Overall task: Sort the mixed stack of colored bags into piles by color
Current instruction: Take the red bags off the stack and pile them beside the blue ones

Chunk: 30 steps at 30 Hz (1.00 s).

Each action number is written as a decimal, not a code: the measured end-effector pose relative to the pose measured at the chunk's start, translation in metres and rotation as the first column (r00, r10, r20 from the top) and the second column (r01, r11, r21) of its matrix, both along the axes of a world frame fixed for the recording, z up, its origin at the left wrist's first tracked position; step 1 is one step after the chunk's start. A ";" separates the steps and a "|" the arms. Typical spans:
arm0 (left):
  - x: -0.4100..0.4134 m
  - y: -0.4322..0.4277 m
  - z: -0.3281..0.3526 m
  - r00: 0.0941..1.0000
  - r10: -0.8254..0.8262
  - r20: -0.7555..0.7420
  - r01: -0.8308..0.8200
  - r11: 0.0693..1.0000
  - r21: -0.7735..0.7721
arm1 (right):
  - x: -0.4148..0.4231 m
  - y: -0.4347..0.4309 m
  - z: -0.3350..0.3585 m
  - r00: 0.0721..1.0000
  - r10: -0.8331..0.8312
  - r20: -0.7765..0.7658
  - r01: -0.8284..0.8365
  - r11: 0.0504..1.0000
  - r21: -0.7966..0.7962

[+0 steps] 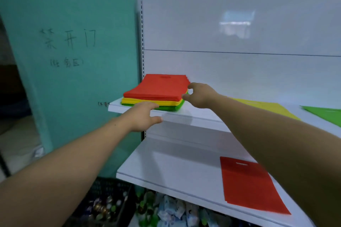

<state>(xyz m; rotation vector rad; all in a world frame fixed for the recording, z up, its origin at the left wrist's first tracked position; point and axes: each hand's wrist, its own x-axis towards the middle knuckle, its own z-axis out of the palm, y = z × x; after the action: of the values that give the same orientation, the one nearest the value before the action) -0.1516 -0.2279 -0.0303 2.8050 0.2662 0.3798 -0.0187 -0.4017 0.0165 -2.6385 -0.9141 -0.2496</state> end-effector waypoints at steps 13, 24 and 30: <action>0.125 0.096 0.019 0.992 0.125 -0.021 -0.123 0.989 0.078 | 0.145 0.108 -0.001 0.999 0.035 -0.012 -0.035 0.999 -0.012; 0.207 0.195 0.011 0.995 0.090 -0.050 -0.091 0.996 -0.023 | 0.224 0.167 -0.034 0.973 -0.221 -0.071 0.221 0.975 -0.007; 0.239 0.220 -0.001 0.985 -0.020 -0.174 0.014 0.999 -0.037 | 0.239 0.177 -0.047 0.881 -0.448 -0.153 0.462 0.885 0.065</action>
<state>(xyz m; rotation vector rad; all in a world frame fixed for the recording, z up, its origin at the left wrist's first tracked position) 0.0875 -0.0075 -0.0314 2.8064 0.2844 0.1235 0.2199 -0.2242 -0.0307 -2.7007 -0.2162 -0.2183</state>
